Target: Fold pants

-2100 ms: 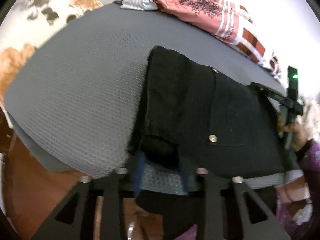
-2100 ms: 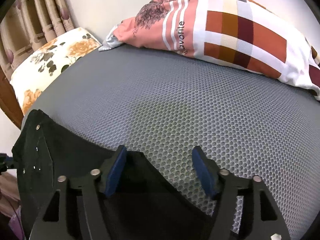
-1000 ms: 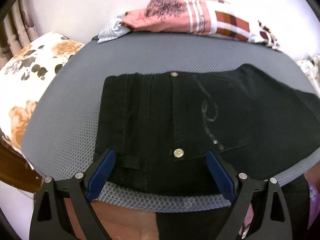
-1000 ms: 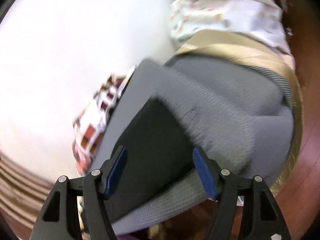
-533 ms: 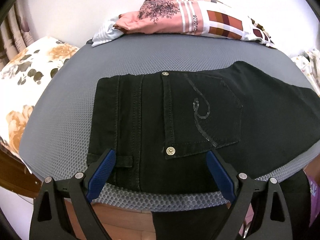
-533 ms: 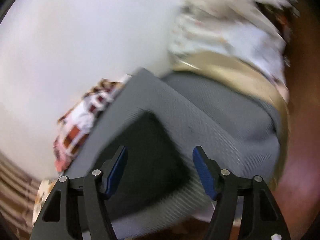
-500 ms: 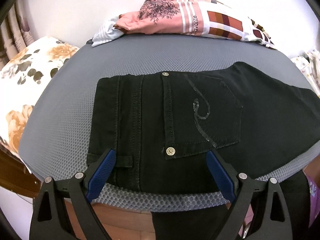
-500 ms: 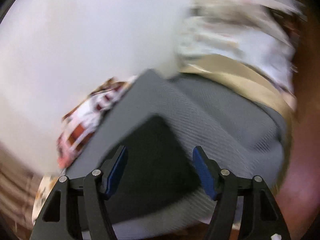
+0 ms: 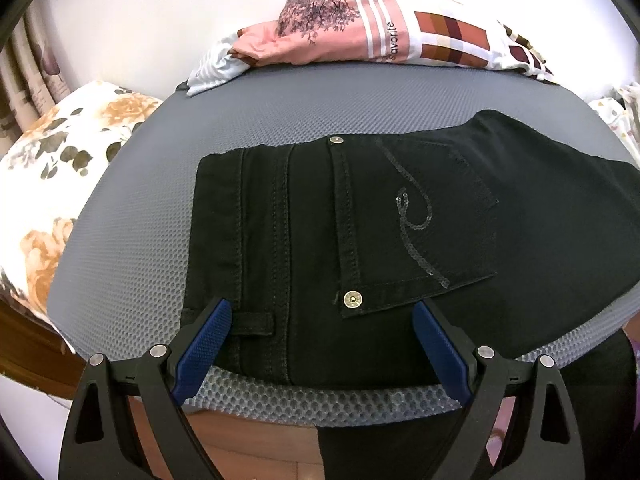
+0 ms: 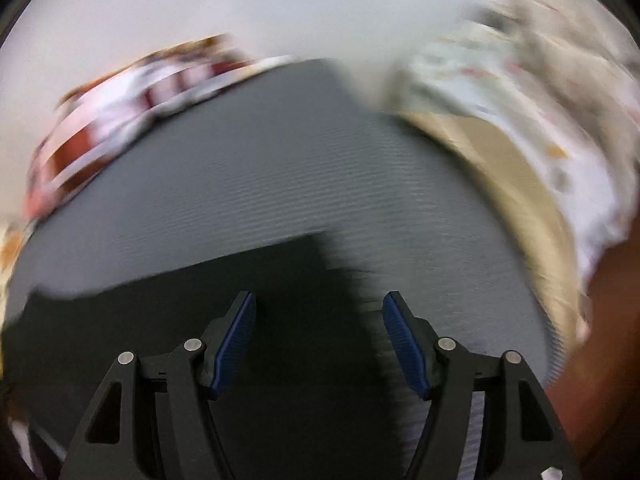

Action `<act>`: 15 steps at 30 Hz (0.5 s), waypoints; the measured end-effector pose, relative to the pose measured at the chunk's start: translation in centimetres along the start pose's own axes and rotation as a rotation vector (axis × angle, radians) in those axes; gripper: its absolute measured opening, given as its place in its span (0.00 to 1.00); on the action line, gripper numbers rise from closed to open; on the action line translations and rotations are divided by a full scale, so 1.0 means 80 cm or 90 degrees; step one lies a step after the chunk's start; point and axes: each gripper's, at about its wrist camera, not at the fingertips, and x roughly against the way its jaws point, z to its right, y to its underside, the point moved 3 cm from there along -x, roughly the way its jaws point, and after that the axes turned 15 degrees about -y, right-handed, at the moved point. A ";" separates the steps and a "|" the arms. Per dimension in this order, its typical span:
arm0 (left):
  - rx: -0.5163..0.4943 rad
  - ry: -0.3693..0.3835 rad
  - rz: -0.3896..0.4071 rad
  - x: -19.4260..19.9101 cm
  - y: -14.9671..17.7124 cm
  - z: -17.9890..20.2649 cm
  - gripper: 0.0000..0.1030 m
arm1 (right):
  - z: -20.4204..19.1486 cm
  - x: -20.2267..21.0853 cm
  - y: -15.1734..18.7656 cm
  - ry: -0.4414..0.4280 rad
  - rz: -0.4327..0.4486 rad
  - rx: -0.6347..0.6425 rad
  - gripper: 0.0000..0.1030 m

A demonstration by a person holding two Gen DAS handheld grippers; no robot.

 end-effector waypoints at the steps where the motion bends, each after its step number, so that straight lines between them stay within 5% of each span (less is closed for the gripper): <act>1: -0.002 -0.001 0.000 0.000 0.000 0.000 0.89 | 0.017 0.010 -0.002 0.005 0.021 -0.030 0.60; 4: -0.001 -0.001 0.001 0.000 -0.001 0.000 0.89 | 0.055 0.050 0.014 0.003 0.073 -0.089 0.61; 10: 0.008 0.009 -0.003 -0.001 -0.001 -0.003 0.90 | 0.074 0.106 0.097 -0.175 0.110 -0.183 0.66; 15: 0.000 0.006 0.000 -0.001 0.000 -0.001 0.90 | 0.058 0.117 0.154 -0.268 0.155 -0.253 0.74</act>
